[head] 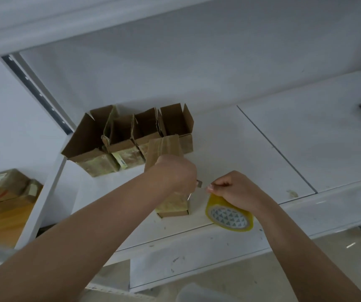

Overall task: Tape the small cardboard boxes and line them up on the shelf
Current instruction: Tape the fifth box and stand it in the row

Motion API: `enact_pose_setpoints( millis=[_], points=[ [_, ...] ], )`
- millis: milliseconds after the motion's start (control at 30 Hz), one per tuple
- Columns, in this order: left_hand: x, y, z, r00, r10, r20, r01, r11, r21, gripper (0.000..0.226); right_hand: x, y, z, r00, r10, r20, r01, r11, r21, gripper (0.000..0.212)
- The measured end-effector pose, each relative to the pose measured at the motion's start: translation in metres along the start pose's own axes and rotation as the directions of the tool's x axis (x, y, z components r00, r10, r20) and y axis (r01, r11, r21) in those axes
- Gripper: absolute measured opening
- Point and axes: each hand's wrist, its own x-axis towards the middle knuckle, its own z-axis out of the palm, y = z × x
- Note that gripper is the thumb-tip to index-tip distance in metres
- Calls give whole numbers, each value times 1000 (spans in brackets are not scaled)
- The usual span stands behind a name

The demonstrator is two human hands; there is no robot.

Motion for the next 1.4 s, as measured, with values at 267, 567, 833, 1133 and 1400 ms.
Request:
enact_pose_setpoints(
  millis=[267, 567, 833, 1133, 1400],
  points=[
    [-3, -14, 3, 996, -2, -88, -21, 964, -266, 36, -3, 5, 9, 997, 60, 41, -66, 986, 150, 21],
    [-3, -14, 35, 894, -276, -354, 64, 859, -507, 22, 5, 3, 16, 991, 116, 73, -124, 985, 119, 19],
    [-21, -21, 19, 977, -32, -210, -97, 811, -577, 42, 5, 5, 12, 994, 99, -43, -96, 993, 65, 19],
    [-17, -4, -11, 992, 50, 113, -25, 978, -208, 34, -3, 7, 11, 985, 37, -166, -49, 996, -69, 28],
    [-5, 7, 2, 1000, -21, 13, 21, 1000, -10, 30, -5, 6, 16, 981, 30, -193, -38, 999, -38, 22]
  ],
)
